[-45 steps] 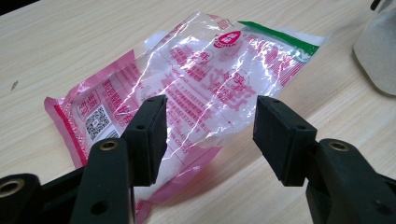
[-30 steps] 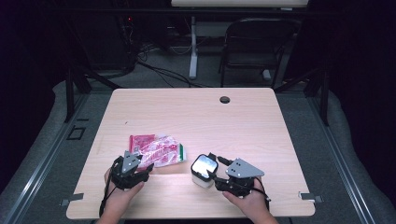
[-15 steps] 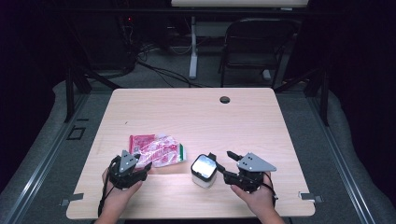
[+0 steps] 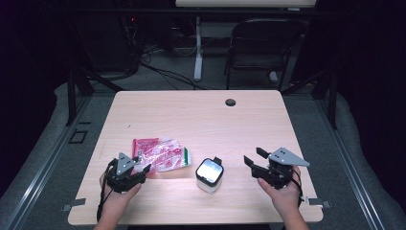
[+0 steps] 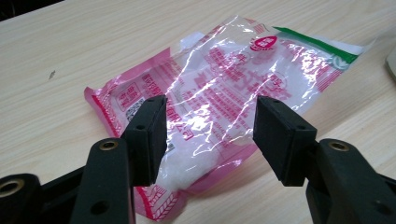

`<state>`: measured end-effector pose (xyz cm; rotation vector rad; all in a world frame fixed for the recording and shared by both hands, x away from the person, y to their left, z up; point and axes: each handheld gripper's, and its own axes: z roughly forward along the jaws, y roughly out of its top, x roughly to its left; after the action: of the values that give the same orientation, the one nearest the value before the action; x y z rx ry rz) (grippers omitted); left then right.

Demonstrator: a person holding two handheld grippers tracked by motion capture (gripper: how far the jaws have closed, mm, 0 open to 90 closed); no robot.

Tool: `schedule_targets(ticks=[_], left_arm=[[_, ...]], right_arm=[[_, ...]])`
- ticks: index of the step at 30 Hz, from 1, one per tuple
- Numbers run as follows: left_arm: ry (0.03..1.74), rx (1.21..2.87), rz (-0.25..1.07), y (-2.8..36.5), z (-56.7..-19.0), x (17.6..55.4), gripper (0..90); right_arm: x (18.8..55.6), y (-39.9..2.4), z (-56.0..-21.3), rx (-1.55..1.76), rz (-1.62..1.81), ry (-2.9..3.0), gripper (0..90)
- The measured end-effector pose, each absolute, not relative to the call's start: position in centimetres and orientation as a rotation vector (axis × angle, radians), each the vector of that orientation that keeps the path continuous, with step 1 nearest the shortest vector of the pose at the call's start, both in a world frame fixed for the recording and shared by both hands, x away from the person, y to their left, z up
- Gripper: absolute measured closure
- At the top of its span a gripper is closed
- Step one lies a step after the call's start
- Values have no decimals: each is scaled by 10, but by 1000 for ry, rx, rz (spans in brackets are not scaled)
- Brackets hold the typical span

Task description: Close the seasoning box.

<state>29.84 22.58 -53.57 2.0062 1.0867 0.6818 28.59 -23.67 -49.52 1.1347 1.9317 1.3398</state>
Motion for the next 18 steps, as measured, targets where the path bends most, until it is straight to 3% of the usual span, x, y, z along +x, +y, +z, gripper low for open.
schedule_targets(ticks=[18], left_arm=[[1158, 1966, 698, 245, -538, 304, 446]], right_arm=[[303, -272, -528, 1338, 1204, 1862, 437]])
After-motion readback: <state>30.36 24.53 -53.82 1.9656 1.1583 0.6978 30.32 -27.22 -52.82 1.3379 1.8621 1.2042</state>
